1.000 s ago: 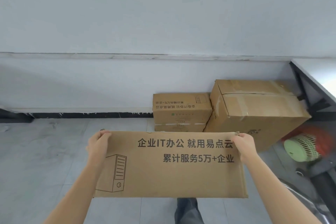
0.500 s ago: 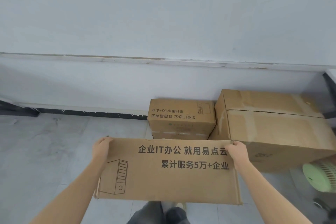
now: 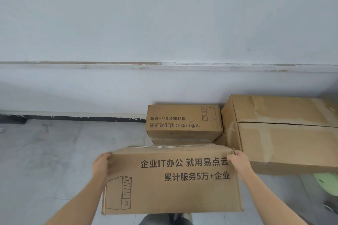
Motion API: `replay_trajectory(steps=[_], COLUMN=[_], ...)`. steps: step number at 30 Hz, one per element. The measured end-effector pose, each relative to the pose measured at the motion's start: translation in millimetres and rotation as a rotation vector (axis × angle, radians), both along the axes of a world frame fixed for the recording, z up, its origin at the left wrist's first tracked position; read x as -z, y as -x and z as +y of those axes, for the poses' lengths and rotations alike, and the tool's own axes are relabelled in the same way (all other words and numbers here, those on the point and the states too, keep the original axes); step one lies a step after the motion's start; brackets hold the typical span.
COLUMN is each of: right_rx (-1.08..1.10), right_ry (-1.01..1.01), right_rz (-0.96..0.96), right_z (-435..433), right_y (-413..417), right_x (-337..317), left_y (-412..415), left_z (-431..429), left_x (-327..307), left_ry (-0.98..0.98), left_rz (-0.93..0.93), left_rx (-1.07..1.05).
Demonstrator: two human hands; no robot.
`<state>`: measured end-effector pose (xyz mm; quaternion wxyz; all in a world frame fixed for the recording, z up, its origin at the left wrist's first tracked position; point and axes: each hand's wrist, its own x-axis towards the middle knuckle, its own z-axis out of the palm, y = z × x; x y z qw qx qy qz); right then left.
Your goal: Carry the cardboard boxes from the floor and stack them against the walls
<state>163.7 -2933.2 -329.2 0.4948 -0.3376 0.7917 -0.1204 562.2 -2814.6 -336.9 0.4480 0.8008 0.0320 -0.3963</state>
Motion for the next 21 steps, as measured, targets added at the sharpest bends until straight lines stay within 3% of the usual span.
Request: replay_trajectory(steps=[10,21], right_rx=[0.023,-0.129], right_ry=[-0.13,-0.081], right_rz=[0.087,0.308], right_z=[-69.8,-114.7], right_y=[20.2,0.0], right_x=[181.8,209.4], left_y=[-1.2,20.5], left_z=[-64.4,-123.8], left_x=[113.0,202.6], left_ry=[-0.075,-0.066], left_rz=[0.045,0.09], left_rx=[-0.043,0.057])
